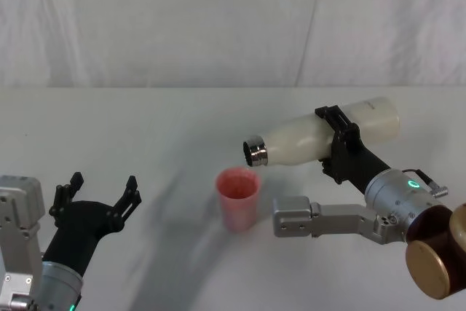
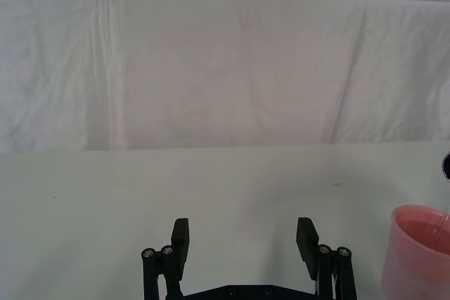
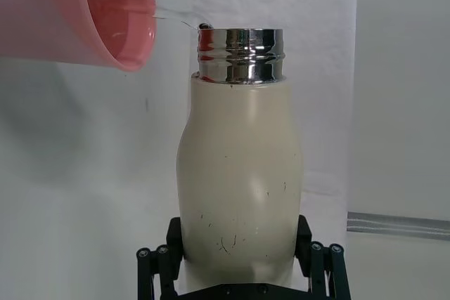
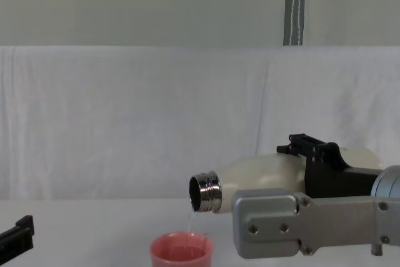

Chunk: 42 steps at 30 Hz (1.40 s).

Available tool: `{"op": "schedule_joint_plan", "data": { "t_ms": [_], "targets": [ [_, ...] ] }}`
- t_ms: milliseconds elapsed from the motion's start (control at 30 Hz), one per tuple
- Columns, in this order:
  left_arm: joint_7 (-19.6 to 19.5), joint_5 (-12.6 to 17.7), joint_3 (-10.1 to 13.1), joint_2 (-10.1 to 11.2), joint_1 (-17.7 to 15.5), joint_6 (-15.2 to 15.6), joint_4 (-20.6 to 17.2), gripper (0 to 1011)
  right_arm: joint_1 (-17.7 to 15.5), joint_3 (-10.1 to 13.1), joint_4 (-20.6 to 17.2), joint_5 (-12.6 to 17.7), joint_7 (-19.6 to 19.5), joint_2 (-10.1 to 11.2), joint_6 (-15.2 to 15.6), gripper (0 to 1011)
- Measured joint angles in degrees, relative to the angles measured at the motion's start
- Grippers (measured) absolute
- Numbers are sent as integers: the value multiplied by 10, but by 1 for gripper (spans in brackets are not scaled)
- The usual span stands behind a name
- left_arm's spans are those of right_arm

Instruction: Grasp the thermos with one hand and pour water into the cup lid.

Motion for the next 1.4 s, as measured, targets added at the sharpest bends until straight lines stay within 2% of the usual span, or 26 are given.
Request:
{"op": "schedule_joint_plan", "data": {
  "t_ms": [1400],
  "targets": [
    [0,0,0,0,0,0,0,1001,1,1,3,4,-6,-3,-1,950]
  ]
}}
